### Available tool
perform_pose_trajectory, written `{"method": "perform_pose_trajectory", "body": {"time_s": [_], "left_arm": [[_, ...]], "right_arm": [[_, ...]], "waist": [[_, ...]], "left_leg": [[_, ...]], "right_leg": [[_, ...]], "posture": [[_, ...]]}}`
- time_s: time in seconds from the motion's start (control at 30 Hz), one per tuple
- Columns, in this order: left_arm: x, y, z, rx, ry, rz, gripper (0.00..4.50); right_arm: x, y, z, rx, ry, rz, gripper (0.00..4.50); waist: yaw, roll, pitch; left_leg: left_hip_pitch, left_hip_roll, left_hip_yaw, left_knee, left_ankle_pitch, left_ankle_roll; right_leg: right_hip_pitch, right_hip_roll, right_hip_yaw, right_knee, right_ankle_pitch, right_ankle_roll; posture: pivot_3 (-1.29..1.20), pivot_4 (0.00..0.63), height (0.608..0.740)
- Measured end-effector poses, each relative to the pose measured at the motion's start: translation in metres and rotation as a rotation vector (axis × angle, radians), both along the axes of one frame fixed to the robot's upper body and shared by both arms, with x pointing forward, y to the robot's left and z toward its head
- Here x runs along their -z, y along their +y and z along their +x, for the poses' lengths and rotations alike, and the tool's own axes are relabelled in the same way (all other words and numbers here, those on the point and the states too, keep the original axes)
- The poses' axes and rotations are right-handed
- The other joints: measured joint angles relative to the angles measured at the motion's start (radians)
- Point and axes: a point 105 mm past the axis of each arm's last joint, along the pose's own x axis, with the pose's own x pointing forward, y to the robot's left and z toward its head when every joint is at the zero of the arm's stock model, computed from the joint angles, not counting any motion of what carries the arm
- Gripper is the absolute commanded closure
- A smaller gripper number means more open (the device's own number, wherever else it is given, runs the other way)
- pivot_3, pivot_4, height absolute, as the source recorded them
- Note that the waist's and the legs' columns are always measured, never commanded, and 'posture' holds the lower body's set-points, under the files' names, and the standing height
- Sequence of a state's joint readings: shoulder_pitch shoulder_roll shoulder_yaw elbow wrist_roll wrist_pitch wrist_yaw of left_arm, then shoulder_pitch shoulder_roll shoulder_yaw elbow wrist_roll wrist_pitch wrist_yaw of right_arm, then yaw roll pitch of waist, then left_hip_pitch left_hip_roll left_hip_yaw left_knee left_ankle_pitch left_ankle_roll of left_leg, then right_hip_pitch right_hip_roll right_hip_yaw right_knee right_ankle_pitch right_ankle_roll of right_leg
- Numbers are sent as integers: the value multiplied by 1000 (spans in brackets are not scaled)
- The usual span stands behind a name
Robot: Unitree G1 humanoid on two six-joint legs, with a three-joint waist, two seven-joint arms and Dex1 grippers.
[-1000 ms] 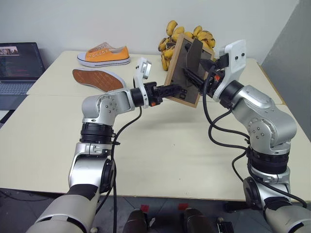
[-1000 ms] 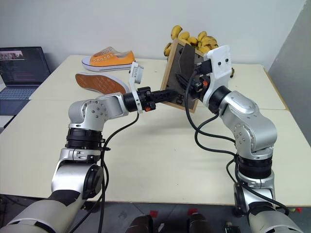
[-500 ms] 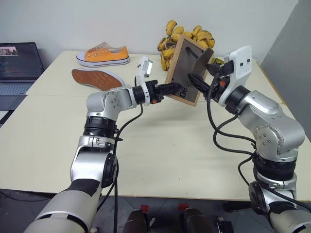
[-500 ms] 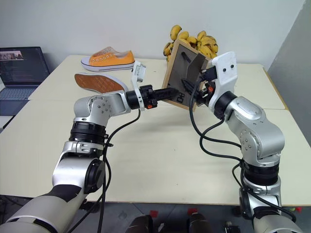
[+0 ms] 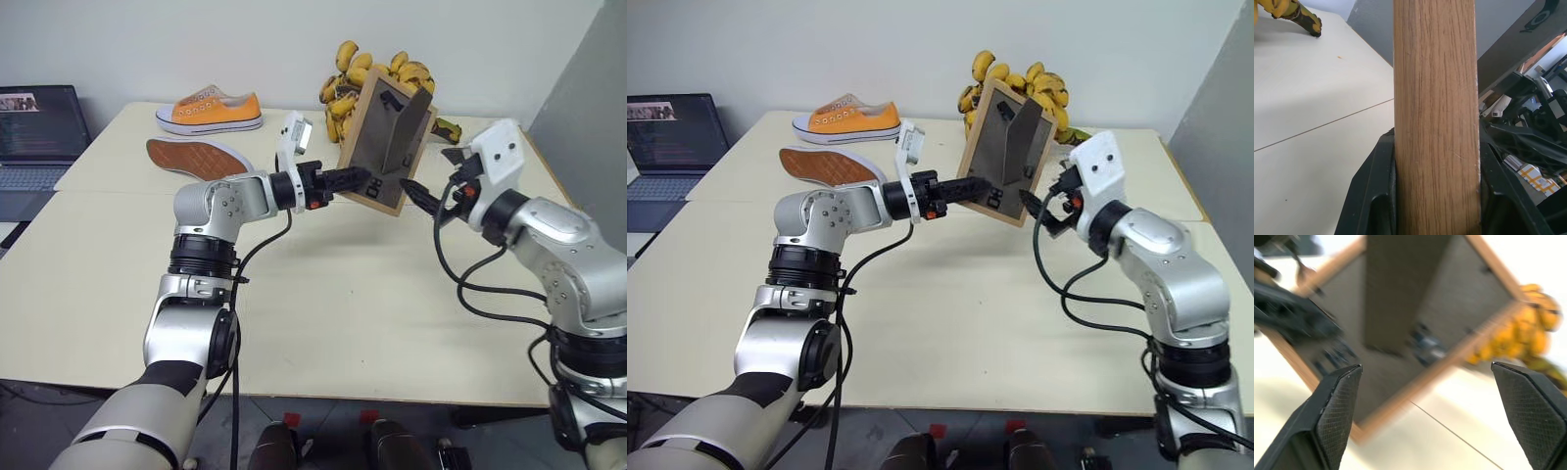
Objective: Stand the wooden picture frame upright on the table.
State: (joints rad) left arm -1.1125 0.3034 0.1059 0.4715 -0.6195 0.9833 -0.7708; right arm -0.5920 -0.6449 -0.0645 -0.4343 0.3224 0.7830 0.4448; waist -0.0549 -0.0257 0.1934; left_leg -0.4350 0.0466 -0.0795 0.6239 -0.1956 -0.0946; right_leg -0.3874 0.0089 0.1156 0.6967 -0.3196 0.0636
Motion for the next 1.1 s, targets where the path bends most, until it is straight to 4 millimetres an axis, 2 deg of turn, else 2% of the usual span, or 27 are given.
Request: {"method": "perform_pose_trajectory", "body": {"time_s": [0.17, 0.27, 0.3, 0.37, 0.43, 0.57, 0.63, 0.87, 1.1], "left_arm": [[6, 13, 0, -25, 72, 36, 3216], [16, 24, -6, -27, 184, 82, 3216], [18, 24, -10, -16, 208, 95, 3216], [19, 24, -21, 16, 254, 123, 3216], [21, 22, -33, 59, 304, 142, 3216], [27, 24, -52, 101, 361, 166, 3216], [27, 24, -53, 104, 369, 159, 3216], [20, 29, -53, 82, 364, 129, 3216], [14, 30, -55, 90, 375, 114, 3216]], "right_arm": [[22, -44, -14, 73, -107, -336, 66], [26, -70, -14, 117, -297, -647, 66], [26, -73, -15, 115, -351, -715, 66], [29, -70, -16, 76, -506, -875, 66], [38, -64, -18, 23, -620, -961, 66], [48, -45, -19, -41, -822, -992, 66], [48, -37, -19, -50, -894, -974, 66], [59, -19, -14, -73, -1017, -938, 66], [67, -10, -3, -70, -1029, -896, 66]], "waist": [[1, 0, 0], [-4, 0, 0], [-7, -1, 0], [-11, 0, 0], [-11, -1, 0], [-15, 0, 0], [-12, 0, 0], [-3, 0, 0], [-3, 0, 0]], "left_leg": [[0, -1, 1, 0, 0, 0], [1, -1, 2, 1, 0, 0], [1, -1, 2, 1, 0, 0], [1, -1, 2, 2, 0, 0], [2, -1, 1, 2, 0, 0], [2, -1, 2, 3, 1, -1], [2, -1, 1, 4, 3, -4], [2, -1, 1, 4, 3, -5], [2, -1, 1, 4, 3, -5]], "right_leg": [[0, 0, 1, -1, -1, 1], [0, 0, 2, 0, -1, 2], [0, 0, 2, 0, -1, 2], [0, 0, 3, 1, -1, 2], [0, 0, 3, 2, 0, 1], [0, 0, 3, 3, 0, 1], [1, 0, 3, 4, 0, 1], [1, 0, 3, 4, 0, 1], [1, -1, 3, 4, 0, 0]], "posture": [[0, 150, 740], [0, 150, 740], [0, 150, 740], [0, 150, 740], [0, 150, 740], [0, 150, 740], [0, 150, 740], [0, 150, 740], [0, 150, 740]]}}
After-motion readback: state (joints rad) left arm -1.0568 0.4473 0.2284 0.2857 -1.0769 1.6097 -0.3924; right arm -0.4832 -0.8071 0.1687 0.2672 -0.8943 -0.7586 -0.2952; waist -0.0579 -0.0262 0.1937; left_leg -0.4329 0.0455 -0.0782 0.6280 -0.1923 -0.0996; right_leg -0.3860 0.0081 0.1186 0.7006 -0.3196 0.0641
